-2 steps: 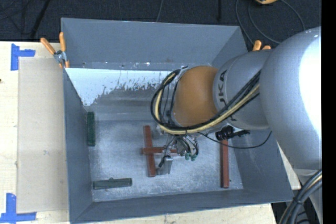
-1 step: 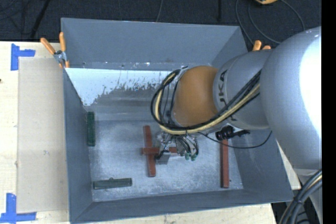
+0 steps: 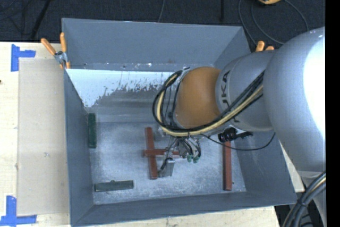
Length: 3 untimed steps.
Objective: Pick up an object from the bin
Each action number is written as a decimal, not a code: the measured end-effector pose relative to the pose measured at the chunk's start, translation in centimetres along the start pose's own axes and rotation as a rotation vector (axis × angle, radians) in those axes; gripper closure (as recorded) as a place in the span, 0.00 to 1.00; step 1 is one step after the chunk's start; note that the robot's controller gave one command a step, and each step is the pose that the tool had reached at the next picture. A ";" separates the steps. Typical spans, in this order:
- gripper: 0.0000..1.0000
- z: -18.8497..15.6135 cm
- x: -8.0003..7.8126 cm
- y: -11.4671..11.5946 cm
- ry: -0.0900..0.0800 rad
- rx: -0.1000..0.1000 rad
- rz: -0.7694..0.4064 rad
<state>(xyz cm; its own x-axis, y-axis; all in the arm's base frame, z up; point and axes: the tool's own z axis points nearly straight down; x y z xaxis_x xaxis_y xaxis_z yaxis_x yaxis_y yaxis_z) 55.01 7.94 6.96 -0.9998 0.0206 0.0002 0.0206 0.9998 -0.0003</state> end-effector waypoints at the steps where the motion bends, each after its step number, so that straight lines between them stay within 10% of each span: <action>1: 0.00 0.0 0.0 0.0 0.000 0.000 0.000; 2: 1.00 0.0 6.7 5.8 0.002 0.000 0.011; 3: 1.00 0.0 6.7 5.8 0.002 0.000 0.010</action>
Offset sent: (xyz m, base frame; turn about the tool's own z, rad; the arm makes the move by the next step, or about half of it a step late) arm -0.0656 0.0588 0.0004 0.0130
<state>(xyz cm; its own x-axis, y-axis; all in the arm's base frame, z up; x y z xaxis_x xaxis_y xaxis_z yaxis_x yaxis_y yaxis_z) 48.39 13.91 6.93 -0.9995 0.0311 0.0020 0.0311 0.9995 -0.0004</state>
